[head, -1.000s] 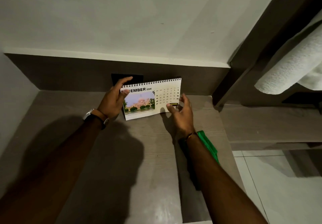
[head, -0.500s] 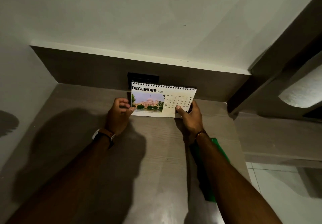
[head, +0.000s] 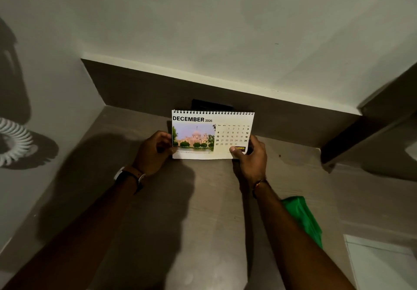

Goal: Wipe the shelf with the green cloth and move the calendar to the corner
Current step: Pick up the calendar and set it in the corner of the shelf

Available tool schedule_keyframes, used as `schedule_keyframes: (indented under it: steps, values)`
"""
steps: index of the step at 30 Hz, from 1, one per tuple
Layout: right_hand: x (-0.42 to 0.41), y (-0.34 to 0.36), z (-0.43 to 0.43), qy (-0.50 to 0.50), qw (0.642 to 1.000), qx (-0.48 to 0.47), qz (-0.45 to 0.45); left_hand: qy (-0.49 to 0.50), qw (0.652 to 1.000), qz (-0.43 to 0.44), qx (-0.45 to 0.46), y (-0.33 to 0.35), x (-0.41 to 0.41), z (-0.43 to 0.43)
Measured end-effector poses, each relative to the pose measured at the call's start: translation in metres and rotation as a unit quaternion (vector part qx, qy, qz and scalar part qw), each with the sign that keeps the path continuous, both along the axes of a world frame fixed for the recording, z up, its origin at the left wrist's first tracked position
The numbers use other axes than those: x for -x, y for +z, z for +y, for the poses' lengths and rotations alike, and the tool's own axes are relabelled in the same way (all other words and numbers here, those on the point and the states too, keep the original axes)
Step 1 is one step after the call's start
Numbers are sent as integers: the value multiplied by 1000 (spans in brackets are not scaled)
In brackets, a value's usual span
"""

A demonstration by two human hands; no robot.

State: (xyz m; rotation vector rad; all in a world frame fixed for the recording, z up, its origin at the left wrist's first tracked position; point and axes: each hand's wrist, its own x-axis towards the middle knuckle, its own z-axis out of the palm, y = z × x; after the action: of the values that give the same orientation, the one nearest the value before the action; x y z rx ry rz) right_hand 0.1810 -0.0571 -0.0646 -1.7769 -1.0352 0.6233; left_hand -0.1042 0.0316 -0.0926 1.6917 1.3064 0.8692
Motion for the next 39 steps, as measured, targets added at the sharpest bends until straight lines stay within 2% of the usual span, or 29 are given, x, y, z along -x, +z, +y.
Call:
schedule_keyframes:
  steps: [5, 10, 16, 22, 25, 29, 32, 34, 39]
  values:
    - [13, -5, 3, -27, 999, -18, -34, 4, 1000, -21, -1, 5, 11, 1]
    - [40, -5, 6, -38, 998, -45, 15, 44, 998, -40, 12, 6, 28, 1]
    - [72, -2, 27, -28, 998, -12, 46, 62, 998, -3, -16, 8, 57, 8]
    - [85, -10, 42, 42, 998, 11, -33, 28, 998, 44, -26, 14, 74, 18]
    - [91, -16, 42, 97, 994, 19, -55, 53, 997, 45, -31, 12, 81, 27]
    - [103, -24, 45, 159, 980, 50, -111, 77, 991, 105, -16, 8, 100, 40]
    - [119, -28, 48, 173, 962, 60, -203, 99, 980, 160, -68, 11, 109, 44]
    - [132, -30, 51, 180, 953, 74, -231, 116, 969, 195, -103, 12, 117, 46]
    - [158, -31, 60, 182, 952, 75, -233, 112, 973, 201, -22, 10, 145, 54]
